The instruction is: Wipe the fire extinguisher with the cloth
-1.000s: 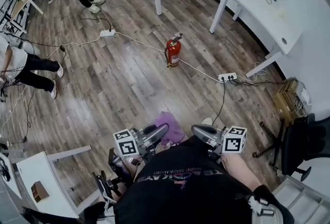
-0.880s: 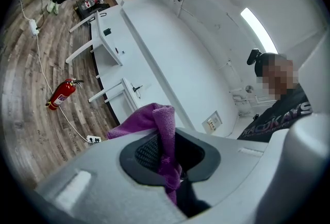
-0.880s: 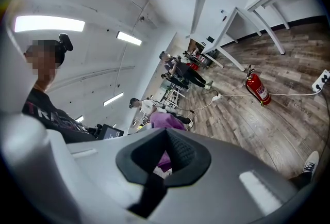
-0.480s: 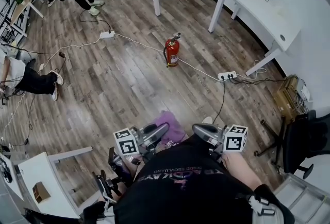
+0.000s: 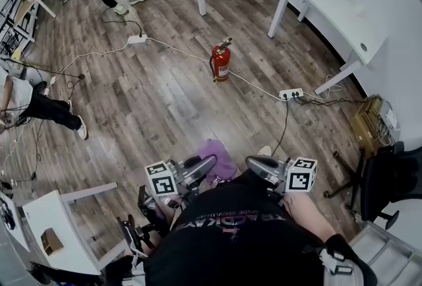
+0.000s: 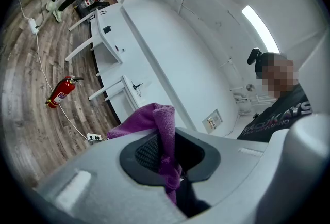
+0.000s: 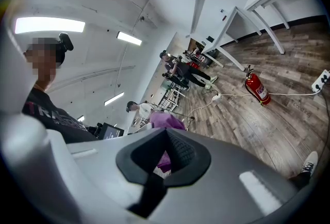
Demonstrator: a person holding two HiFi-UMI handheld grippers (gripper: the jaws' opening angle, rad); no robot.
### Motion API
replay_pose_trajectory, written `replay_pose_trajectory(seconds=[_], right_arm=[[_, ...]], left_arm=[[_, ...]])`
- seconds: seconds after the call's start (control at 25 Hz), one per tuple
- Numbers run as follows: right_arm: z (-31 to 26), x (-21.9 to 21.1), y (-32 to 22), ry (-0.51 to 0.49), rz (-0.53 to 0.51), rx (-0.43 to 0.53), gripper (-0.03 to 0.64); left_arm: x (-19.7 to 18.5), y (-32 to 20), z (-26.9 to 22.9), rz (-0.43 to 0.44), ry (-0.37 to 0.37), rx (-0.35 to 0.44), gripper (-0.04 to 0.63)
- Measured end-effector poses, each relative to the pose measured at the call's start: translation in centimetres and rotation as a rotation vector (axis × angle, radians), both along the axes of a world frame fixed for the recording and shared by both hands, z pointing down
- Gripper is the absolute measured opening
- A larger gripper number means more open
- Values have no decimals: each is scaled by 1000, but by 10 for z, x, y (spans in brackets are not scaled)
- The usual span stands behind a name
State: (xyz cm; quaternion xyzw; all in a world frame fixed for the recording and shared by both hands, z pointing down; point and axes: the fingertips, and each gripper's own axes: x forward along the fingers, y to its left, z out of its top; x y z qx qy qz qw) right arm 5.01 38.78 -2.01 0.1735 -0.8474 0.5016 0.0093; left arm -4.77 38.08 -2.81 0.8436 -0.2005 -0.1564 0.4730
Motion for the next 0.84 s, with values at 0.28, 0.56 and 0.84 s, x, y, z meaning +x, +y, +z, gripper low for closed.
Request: replay_pose_trajectory(seconds=[0.28, 0.56, 0.84], right_arm=[[0, 1, -2, 4, -7, -3, 2], [2, 5, -1, 6, 2, -1, 2], [0, 5, -3, 12, 3, 5, 2]], left_arm=[[1, -1, -2, -8, 11, -7, 41], [4, -1, 0, -6, 13, -13, 41], [5, -4, -1, -8, 19, -24, 41]])
